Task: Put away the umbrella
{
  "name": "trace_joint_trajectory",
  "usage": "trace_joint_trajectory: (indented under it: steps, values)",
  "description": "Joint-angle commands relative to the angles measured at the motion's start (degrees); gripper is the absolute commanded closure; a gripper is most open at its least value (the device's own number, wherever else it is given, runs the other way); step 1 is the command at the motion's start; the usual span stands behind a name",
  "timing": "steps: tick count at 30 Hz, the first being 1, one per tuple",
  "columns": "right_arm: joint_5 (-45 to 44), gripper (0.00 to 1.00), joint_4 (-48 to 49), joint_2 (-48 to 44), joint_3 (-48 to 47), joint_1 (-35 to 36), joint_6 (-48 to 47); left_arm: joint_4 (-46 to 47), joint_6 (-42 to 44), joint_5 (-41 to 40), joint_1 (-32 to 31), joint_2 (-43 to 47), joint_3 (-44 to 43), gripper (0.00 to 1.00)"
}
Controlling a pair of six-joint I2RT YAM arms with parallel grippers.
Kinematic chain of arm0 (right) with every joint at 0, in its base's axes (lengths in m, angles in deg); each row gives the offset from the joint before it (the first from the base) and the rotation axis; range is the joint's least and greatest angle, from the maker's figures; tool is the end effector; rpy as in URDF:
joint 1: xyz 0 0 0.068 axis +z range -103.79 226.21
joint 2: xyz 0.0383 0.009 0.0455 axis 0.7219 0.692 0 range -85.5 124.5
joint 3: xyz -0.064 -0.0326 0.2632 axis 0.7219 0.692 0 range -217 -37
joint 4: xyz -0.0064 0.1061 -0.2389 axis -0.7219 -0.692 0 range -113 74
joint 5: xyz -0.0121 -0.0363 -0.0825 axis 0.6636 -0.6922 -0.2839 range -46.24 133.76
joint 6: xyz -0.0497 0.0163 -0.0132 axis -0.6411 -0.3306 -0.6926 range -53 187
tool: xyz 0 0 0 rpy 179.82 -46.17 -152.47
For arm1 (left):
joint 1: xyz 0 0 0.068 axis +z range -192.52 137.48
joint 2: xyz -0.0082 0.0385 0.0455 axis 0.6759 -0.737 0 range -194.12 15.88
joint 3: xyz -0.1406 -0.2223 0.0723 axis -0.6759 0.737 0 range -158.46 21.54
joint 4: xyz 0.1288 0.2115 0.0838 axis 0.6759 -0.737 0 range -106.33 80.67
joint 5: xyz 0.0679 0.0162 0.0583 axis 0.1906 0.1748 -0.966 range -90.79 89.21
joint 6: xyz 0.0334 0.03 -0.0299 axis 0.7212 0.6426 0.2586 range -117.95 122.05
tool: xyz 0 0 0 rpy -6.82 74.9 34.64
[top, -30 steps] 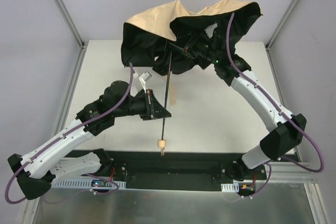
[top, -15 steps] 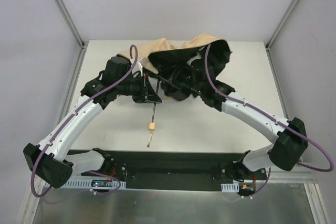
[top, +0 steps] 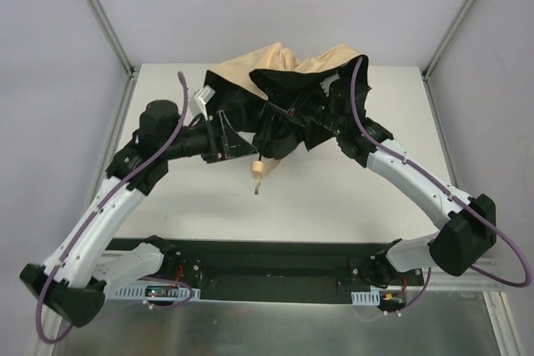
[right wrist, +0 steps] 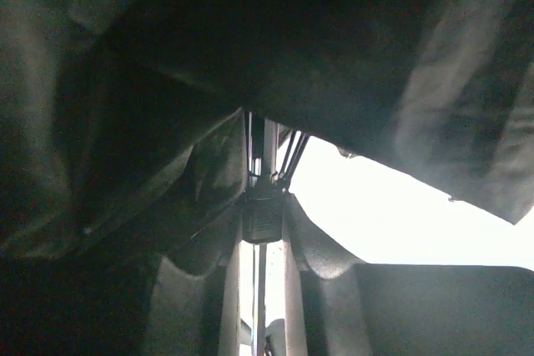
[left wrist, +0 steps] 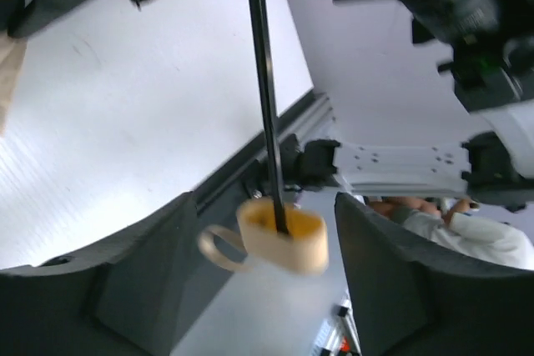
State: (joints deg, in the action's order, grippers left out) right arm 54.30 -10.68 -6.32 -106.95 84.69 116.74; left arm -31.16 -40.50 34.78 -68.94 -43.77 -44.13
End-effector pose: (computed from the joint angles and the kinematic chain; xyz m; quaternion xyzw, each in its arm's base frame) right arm 0.2547 0.2109 0.3853 0.0089 0.7303 0.5213 0.4413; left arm 0.1906 -0.1178 0.3986 0.0758 0.7778 -0.5260 0.3355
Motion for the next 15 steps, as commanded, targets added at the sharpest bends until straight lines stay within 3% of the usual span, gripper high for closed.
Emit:
trace_joint_trajectory:
  steps: [1, 3, 9, 12, 15]
  values:
    - [0.35, 1.00, 10.22, -2.36, -5.02, -0.86, -0.61, 3.19, -7.62, 2.92, -0.56, 9.37, 4.93, 0.30]
    - [0.27, 1.00, 11.46, -2.36, -4.84, -0.43, -0.69, 4.59, -9.74, 2.23, -2.23, 10.96, 5.81, 0.20]
    - [-0.44, 1.00, 11.46, -3.41, -3.79, 3.00, -3.32, 5.04, -8.00, 1.08, -4.70, 6.41, 1.96, 0.13]
    - [-1.40, 1.00, 11.38, -4.03, -3.00, 4.76, -4.03, 5.04, -6.15, 0.20, -5.75, 3.24, 0.98, 0.22]
    - [-2.19, 1.00, 12.08, -4.47, -2.38, 5.90, -3.60, 4.95, -5.53, -0.06, -6.28, 1.30, 2.29, 0.40]
